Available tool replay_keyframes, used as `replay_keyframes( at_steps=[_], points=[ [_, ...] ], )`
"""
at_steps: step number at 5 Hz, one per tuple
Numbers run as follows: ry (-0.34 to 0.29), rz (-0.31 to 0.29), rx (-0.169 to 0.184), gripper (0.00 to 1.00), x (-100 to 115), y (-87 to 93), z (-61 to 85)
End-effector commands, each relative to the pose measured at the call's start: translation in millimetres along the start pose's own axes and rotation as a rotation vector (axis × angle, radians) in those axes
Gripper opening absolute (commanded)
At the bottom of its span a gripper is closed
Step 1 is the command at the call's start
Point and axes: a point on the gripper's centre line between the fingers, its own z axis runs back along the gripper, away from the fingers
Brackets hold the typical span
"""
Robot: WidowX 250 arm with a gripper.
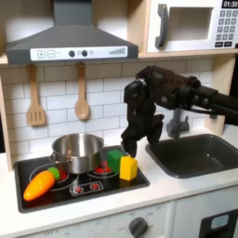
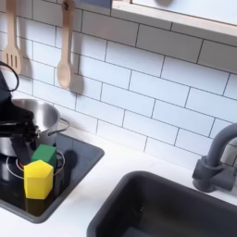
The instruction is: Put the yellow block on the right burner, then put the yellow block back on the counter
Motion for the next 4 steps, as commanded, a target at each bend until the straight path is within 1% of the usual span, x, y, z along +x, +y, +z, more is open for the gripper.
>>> replay_keyframes(
  at_steps=[1, 2, 3, 4],
  points=[
    [0.018, 0.016, 0.002, 1.0, -1.1, 7.3, -3.8],
    [0.014, 0.029, -0.004, 1.0, -0.4, 8.6, -2.4],
    [0.035, 0.035, -0.002, 1.0, -0.8, 11.2, -8.5],
    [0.036, 0.045, -0.004, 1.0, -0.9, 13.3, -10.4]
  ],
)
